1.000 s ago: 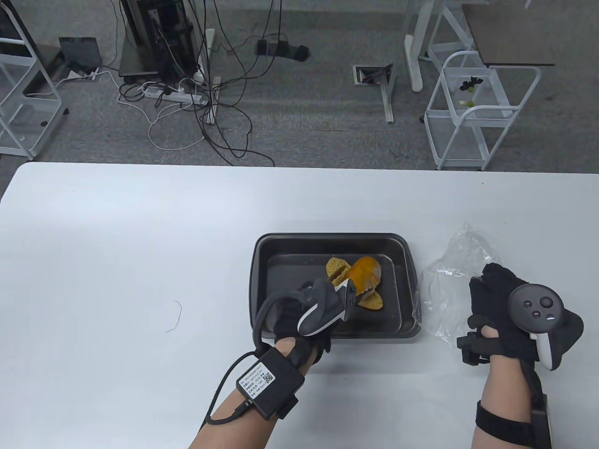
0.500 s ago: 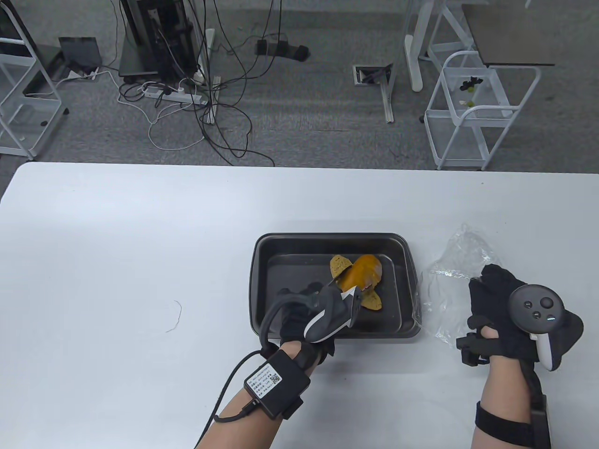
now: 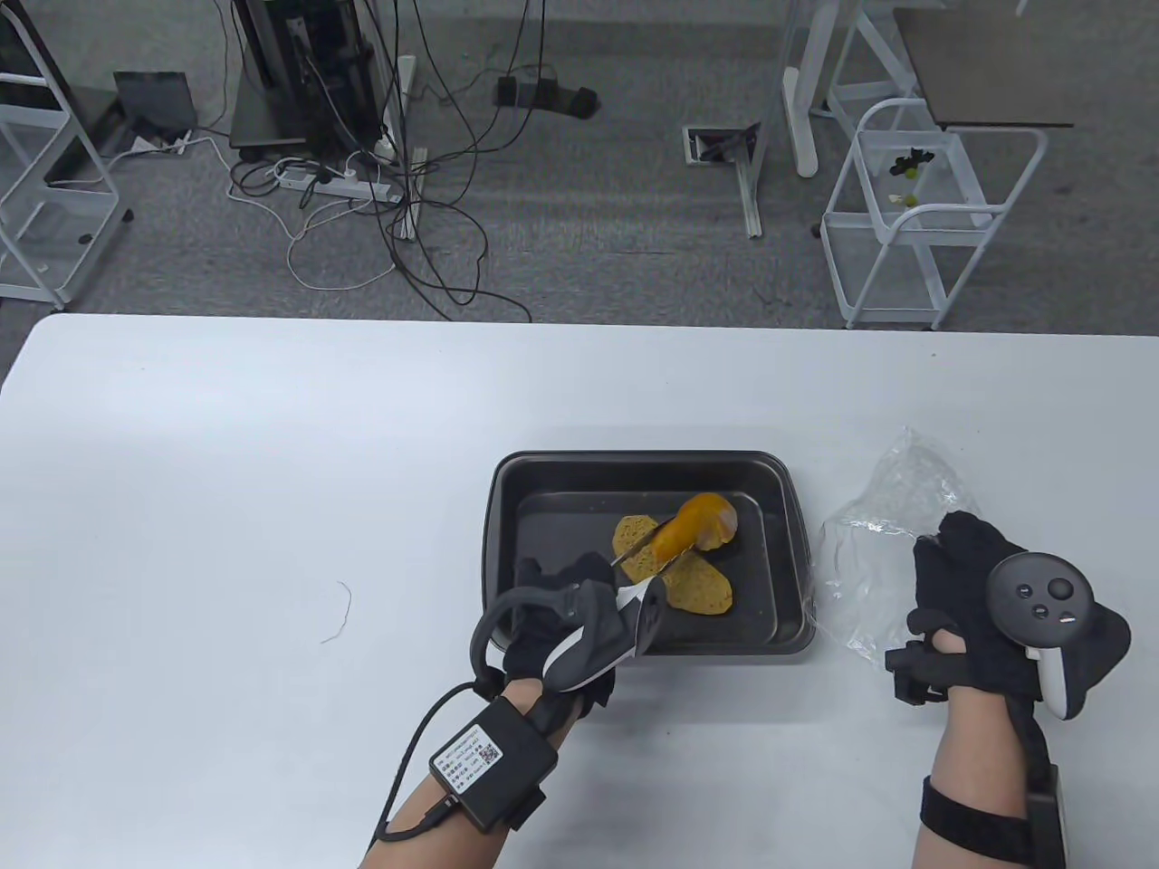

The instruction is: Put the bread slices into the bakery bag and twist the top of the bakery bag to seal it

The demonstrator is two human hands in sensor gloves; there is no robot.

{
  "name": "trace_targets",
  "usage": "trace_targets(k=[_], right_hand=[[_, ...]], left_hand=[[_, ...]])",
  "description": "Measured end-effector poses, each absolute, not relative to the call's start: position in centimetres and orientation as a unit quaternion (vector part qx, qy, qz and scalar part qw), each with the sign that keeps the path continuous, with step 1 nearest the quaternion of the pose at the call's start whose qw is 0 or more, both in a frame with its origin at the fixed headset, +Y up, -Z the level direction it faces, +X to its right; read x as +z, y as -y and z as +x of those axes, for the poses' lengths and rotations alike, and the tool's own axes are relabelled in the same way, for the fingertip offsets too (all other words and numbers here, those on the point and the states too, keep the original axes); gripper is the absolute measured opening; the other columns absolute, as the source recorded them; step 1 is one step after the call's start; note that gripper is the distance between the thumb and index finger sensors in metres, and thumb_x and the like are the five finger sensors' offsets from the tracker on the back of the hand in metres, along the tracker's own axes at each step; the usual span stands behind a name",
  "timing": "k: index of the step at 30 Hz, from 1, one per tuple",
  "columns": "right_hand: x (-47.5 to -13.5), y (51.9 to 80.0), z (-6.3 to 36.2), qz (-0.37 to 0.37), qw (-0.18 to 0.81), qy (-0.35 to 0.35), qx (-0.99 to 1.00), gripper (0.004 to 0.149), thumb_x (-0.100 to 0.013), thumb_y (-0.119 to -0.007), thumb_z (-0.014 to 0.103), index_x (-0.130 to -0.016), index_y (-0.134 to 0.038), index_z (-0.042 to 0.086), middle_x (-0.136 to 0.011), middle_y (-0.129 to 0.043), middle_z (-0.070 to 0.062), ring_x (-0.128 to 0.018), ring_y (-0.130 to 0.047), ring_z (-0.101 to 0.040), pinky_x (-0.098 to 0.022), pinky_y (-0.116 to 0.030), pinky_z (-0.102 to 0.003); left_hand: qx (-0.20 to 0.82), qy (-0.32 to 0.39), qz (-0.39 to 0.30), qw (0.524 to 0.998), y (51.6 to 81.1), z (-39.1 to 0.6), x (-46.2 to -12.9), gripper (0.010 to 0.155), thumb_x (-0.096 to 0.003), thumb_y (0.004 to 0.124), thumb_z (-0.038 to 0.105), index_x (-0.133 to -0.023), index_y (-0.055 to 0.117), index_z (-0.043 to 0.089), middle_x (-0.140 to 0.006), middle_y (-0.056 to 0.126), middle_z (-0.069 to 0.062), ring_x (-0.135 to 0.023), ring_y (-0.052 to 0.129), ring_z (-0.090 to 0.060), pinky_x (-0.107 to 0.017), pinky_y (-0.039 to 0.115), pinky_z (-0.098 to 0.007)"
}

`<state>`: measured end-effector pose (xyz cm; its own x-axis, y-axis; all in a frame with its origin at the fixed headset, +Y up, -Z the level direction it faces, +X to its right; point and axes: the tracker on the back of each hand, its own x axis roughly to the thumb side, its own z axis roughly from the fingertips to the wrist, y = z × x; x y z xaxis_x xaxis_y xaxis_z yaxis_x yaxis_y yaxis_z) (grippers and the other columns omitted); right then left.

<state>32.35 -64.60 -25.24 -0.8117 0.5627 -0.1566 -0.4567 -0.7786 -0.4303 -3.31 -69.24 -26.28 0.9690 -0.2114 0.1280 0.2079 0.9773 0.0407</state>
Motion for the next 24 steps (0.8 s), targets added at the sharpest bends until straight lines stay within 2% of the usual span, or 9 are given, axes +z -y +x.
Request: trace_targets(k=[10, 13, 16, 24], right_hand=[[-25.5, 65.0, 31.9, -0.15, 0.24, 0.213, 0.935, 0.043, -0.045, -0.088, 0.031, -0.06, -0.097, -0.008, -0.09, -0.091, -0.023, -0.082, -0.085, -0.053, -0.067, -0.053, -0.071], [-25.6, 65.1, 31.7, -0.152, 0.225, 0.216, 0.938, 0.043, -0.045, -0.088, 0.031, -0.059, -0.097, -0.008, -0.09, -0.092, -0.022, -0.082, -0.085, -0.053, -0.067, -0.053, -0.071], [-25.7, 65.3, 31.5, -0.154, 0.211, 0.207, 0.943, 0.042, -0.044, -0.089, 0.032, -0.052, -0.097, -0.009, -0.088, -0.093, -0.022, -0.081, -0.086, -0.052, -0.067, -0.054, -0.071], [-25.8, 65.3, 29.8, -0.141, 0.157, 0.224, 0.951, 0.042, -0.043, -0.089, 0.031, -0.051, -0.097, -0.01, -0.087, -0.094, -0.021, -0.08, -0.087, -0.052, -0.067, -0.054, -0.071]], left_hand=[[-0.147, 0.078, 0.097, 0.981, 68.3, -7.6, -22.6, 0.076, -0.0328, 0.088, 0.065, -0.092, 0.078, 0.02, -0.072, 0.104, -0.008, -0.048, 0.111, -0.018, -0.073, 0.076, -0.048], [-0.144, 0.083, 0.106, 0.98, 68.3, -9.1, -21.3, 0.076, -0.0328, 0.087, 0.065, -0.093, 0.078, 0.02, -0.072, 0.104, -0.008, -0.048, 0.111, -0.018, -0.073, 0.076, -0.048], [-0.136, 0.082, 0.113, 0.981, 68.3, -10.6, -20.2, 0.076, -0.0329, 0.087, 0.066, -0.093, 0.078, 0.02, -0.072, 0.103, -0.007, -0.048, 0.111, -0.018, -0.073, 0.076, -0.048], [-0.123, 0.102, 0.156, 0.975, 68.5, -13.7, -17.1, 0.076, -0.0328, 0.087, 0.066, -0.093, 0.077, 0.021, -0.073, 0.102, -0.007, -0.049, 0.111, -0.018, -0.073, 0.075, -0.048]])
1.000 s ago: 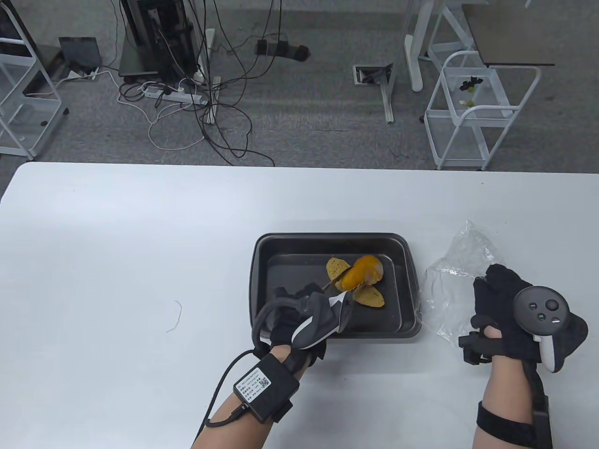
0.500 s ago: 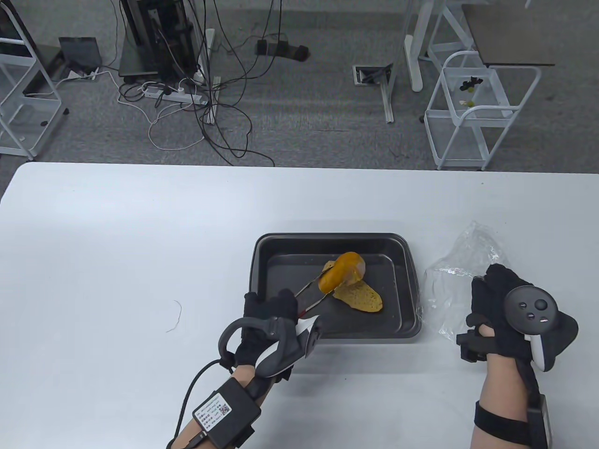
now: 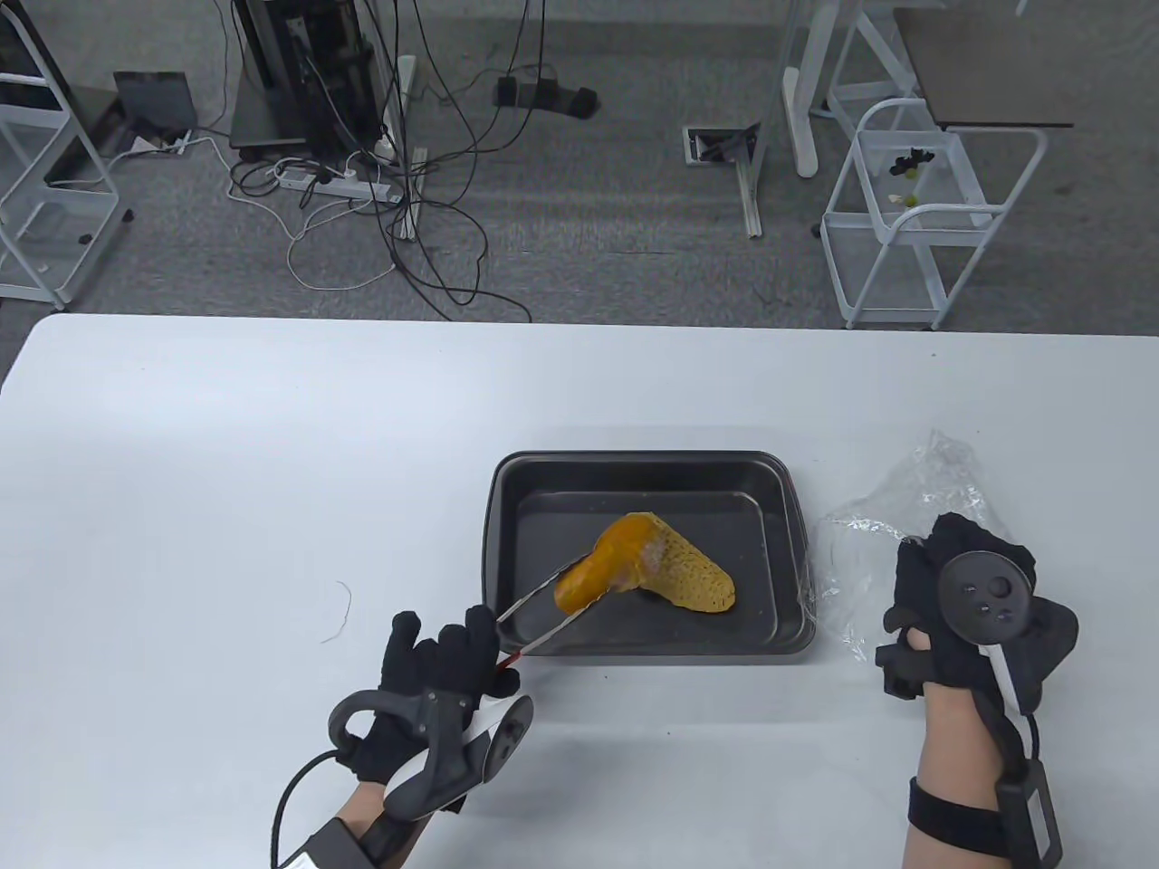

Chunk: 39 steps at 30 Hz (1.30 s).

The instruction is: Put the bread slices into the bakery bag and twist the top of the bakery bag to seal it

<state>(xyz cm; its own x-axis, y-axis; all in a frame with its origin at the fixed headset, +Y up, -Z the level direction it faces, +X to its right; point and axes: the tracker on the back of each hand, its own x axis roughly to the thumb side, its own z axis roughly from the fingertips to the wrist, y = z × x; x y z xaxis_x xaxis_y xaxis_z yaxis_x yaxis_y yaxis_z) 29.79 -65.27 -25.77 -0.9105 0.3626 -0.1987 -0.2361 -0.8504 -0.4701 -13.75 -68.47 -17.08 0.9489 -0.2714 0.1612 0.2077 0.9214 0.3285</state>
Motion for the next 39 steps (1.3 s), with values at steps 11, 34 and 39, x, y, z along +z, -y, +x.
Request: trace_targets(k=[11, 34, 39], right_hand=[[-25.5, 64.6, 26.2, -0.102, 0.094, 0.237, 0.962, 0.042, -0.043, -0.09, 0.031, -0.05, -0.098, -0.009, -0.086, -0.095, -0.021, -0.079, -0.088, -0.051, -0.067, -0.054, -0.071], [-24.7, 63.3, 22.8, -0.028, 0.103, 0.232, 0.967, 0.042, -0.044, -0.089, 0.032, -0.052, -0.098, -0.008, -0.093, -0.09, -0.022, -0.085, -0.082, -0.053, -0.068, -0.051, -0.072], [-24.7, 63.1, 21.8, 0.004, 0.112, 0.211, 0.971, 0.042, -0.044, -0.088, 0.032, -0.053, -0.098, -0.008, -0.095, -0.088, -0.023, -0.087, -0.08, -0.053, -0.069, -0.05, -0.072]], left_hand=[[-0.082, 0.155, 0.203, 0.963, 66.4, -10.6, -13.9, 0.077, -0.033, 0.087, 0.067, -0.095, 0.075, 0.023, -0.075, 0.101, -0.006, -0.051, 0.11, -0.018, -0.075, 0.074, -0.049], [-0.06, 0.191, 0.189, 0.961, 67.2, -1.9, -17.2, 0.077, -0.0333, 0.087, 0.067, -0.095, 0.074, 0.023, -0.077, 0.101, -0.006, -0.052, 0.11, -0.018, -0.075, 0.073, -0.049], [-0.079, 0.194, 0.201, 0.957, 67.3, 0.2, -18.1, 0.077, -0.0333, 0.087, 0.068, -0.096, 0.074, 0.024, -0.077, 0.101, -0.006, -0.053, 0.11, -0.018, -0.076, 0.073, -0.05]])
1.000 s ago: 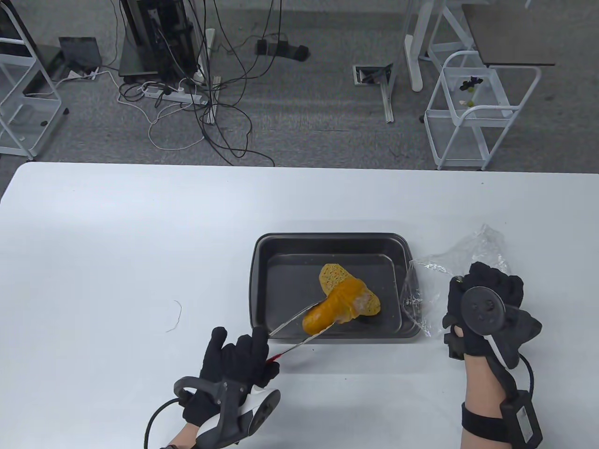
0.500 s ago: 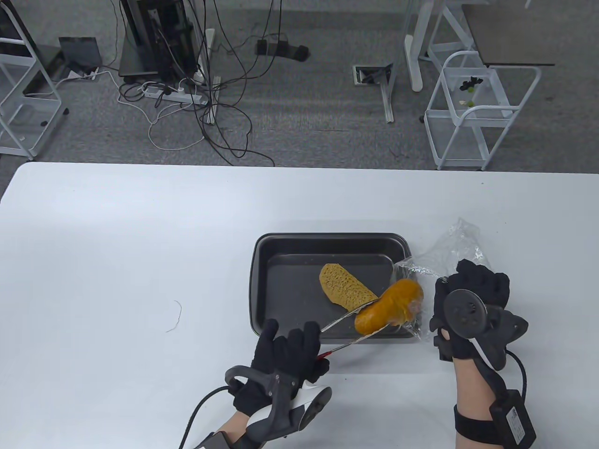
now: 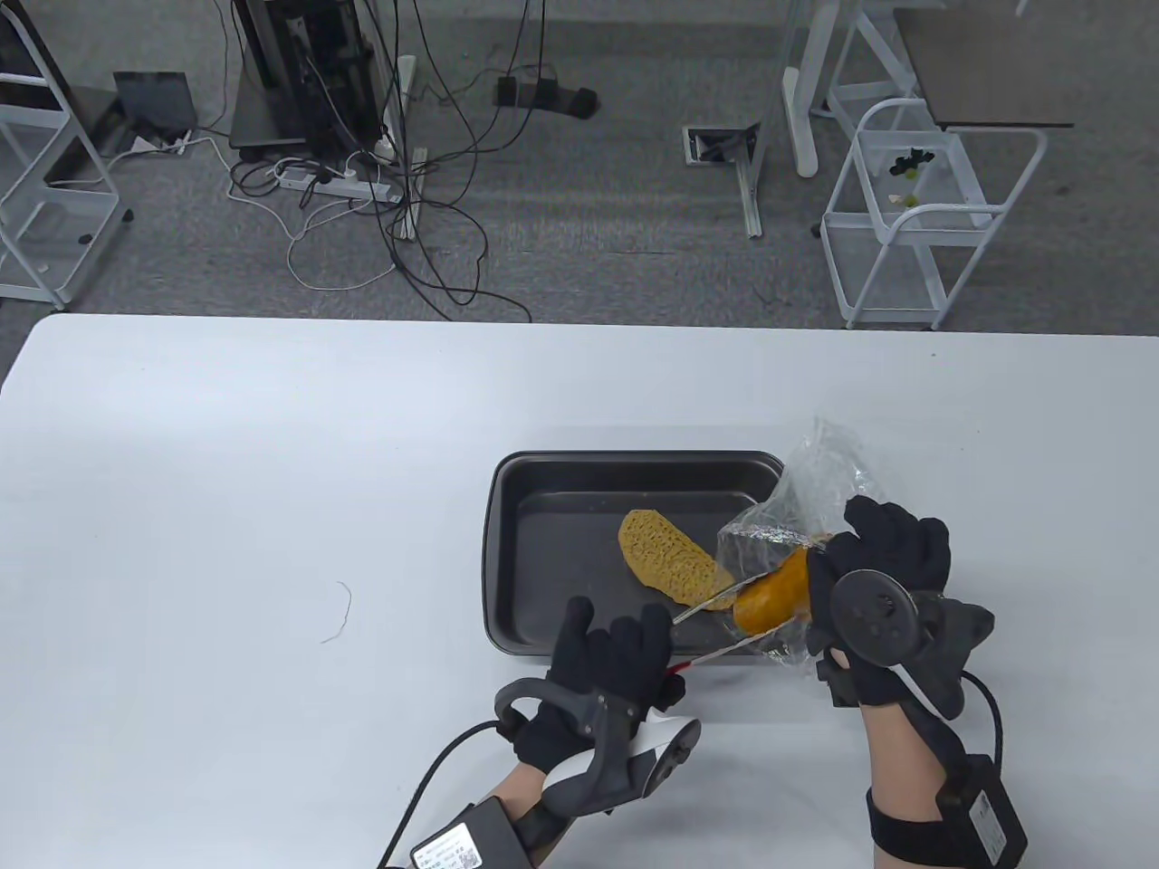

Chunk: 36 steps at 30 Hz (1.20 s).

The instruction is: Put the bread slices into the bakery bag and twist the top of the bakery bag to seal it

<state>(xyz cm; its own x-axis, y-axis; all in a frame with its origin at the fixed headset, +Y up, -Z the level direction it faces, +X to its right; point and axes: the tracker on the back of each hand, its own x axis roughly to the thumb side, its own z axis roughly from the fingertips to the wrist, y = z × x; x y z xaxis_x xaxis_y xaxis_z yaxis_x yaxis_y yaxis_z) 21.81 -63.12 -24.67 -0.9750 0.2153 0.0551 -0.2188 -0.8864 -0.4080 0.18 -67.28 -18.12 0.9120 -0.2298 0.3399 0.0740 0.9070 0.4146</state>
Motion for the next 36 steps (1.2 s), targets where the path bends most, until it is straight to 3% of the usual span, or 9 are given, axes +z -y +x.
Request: trace_targets(k=[9, 14, 20, 25, 30, 32, 36], right_hand=[[-24.8, 62.6, 22.0, 0.041, 0.18, 0.172, 0.968, 0.042, -0.044, -0.088, 0.031, -0.052, -0.098, -0.009, -0.097, -0.085, -0.025, -0.089, -0.078, -0.055, -0.069, -0.049, -0.073], [-24.9, 62.3, 22.7, 0.052, 0.265, 0.151, 0.951, 0.042, -0.044, -0.087, 0.031, -0.051, -0.098, -0.009, -0.096, -0.086, -0.025, -0.088, -0.079, -0.055, -0.068, -0.05, -0.073], [-25.4, 62.7, 23.7, 0.101, 0.388, 0.083, 0.912, 0.043, -0.045, -0.087, 0.029, -0.052, -0.096, -0.012, -0.099, -0.082, -0.027, -0.089, -0.075, -0.058, -0.068, -0.048, -0.074], [-25.6, 62.8, 23.8, 0.145, 0.395, 0.047, 0.906, 0.043, -0.046, -0.086, 0.029, -0.054, -0.096, -0.013, -0.1, -0.08, -0.028, -0.091, -0.072, -0.059, -0.068, -0.045, -0.075], [-25.8, 63.2, 22.7, 0.212, 0.427, -0.017, 0.879, 0.044, -0.046, -0.086, 0.028, -0.055, -0.095, -0.014, -0.104, -0.076, -0.029, -0.095, -0.065, -0.061, -0.067, -0.041, -0.075], [-25.8, 63.3, 22.1, 0.239, 0.436, -0.038, 0.867, 0.044, -0.046, -0.085, 0.029, -0.056, -0.095, -0.012, -0.105, -0.074, -0.029, -0.097, -0.062, -0.061, -0.068, -0.042, -0.076], [-25.9, 63.5, 21.7, 0.26, 0.464, -0.042, 0.846, 0.045, -0.046, -0.086, 0.028, -0.057, -0.093, -0.015, -0.106, -0.072, -0.029, -0.098, -0.06, -0.061, -0.069, -0.04, -0.076]], left_hand=[[-0.113, 0.184, 0.237, 0.947, 68.0, 4.4, -19.5, 0.078, -0.0336, 0.087, 0.068, -0.097, 0.072, 0.025, -0.078, 0.099, -0.005, -0.054, 0.109, -0.017, -0.077, 0.072, -0.049], [-0.122, 0.177, 0.24, 0.947, 67.9, 6.3, -19.7, 0.078, -0.0341, 0.086, 0.068, -0.097, 0.072, 0.025, -0.079, 0.099, -0.005, -0.054, 0.109, -0.017, -0.077, 0.072, -0.049], [-0.173, 0.196, 0.281, 0.923, 67.7, 7.3, -19.3, 0.077, -0.0334, 0.089, 0.066, -0.098, 0.071, 0.029, -0.082, 0.097, -0.004, -0.059, 0.107, -0.017, -0.079, 0.068, -0.05], [-0.224, 0.199, 0.317, 0.9, 67.3, 7.3, -19.0, 0.077, -0.0331, 0.089, 0.066, -0.099, 0.069, 0.031, -0.084, 0.094, -0.004, -0.063, 0.105, -0.018, -0.08, 0.065, -0.052], [-0.098, 0.205, 0.229, 0.947, 65.4, 6.6, -20.3, 0.077, -0.0341, 0.087, 0.067, -0.099, 0.073, 0.027, -0.08, 0.098, -0.008, -0.058, 0.107, -0.02, -0.078, 0.069, -0.052], [-0.053, 0.223, 0.147, 0.962, 64.9, 6.7, -21.4, 0.078, -0.0346, 0.087, 0.067, -0.099, 0.073, 0.026, -0.08, 0.098, -0.009, -0.057, 0.107, -0.022, -0.078, 0.068, -0.053], [-0.065, 0.244, 0.057, 0.966, 65.3, 7.4, -22.4, 0.078, -0.0345, 0.088, 0.066, -0.1, 0.074, 0.024, -0.081, 0.099, -0.01, -0.057, 0.107, -0.024, -0.08, 0.065, -0.056]])
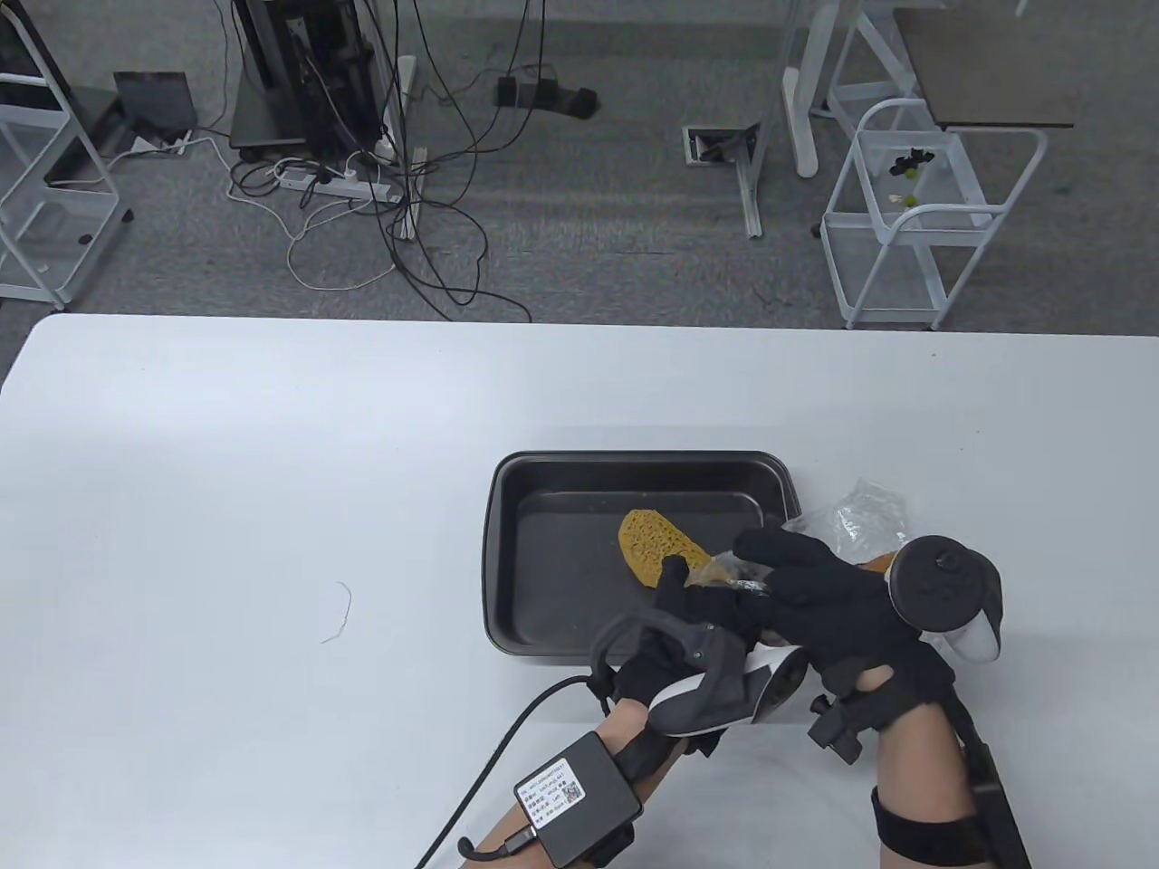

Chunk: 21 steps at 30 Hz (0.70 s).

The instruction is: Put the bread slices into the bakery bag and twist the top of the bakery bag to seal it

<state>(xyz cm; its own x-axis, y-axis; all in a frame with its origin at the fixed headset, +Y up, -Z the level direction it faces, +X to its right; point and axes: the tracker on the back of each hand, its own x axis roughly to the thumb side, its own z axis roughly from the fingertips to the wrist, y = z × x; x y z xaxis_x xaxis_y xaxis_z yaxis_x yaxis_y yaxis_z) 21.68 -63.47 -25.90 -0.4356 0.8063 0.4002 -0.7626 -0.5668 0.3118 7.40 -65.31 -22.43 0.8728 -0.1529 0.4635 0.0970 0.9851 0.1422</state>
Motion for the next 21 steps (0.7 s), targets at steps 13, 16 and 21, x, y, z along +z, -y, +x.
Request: trace_targets(k=[13, 16, 21], right_hand=[[-26.7, 64.4, 23.3, 0.223, 0.485, -0.044, 0.845, 0.045, -0.046, -0.085, 0.028, -0.057, -0.094, -0.014, -0.105, -0.074, -0.029, -0.096, -0.062, -0.062, -0.068, -0.04, -0.076], [-26.7, 64.3, 23.7, 0.204, 0.469, -0.032, 0.859, 0.044, -0.046, -0.085, 0.028, -0.057, -0.094, -0.014, -0.104, -0.074, -0.029, -0.096, -0.061, -0.062, -0.068, -0.04, -0.076], [-26.8, 64.4, 24.1, 0.198, 0.479, -0.029, 0.855, 0.044, -0.047, -0.085, 0.028, -0.058, -0.095, -0.013, -0.105, -0.074, -0.03, -0.096, -0.06, -0.063, -0.068, -0.039, -0.076]], left_hand=[[-0.036, 0.238, -0.003, 0.971, 65.9, 7.8, -23.5, 0.084, -0.0332, 0.086, 0.069, -0.101, 0.071, 0.022, -0.083, 0.098, -0.009, -0.059, 0.106, -0.022, -0.081, 0.062, -0.056], [-0.03, 0.23, 0.014, 0.973, 65.1, 7.2, -23.4, 0.085, -0.0327, 0.086, 0.069, -0.102, 0.069, 0.022, -0.085, 0.096, -0.009, -0.06, 0.106, -0.022, -0.081, 0.061, -0.057], [-0.062, 0.229, 0.009, 0.971, 64.2, 6.7, -23.2, 0.085, -0.0323, 0.087, 0.069, -0.102, 0.07, 0.022, -0.087, 0.096, -0.008, -0.061, 0.105, -0.024, -0.081, 0.06, -0.057]])
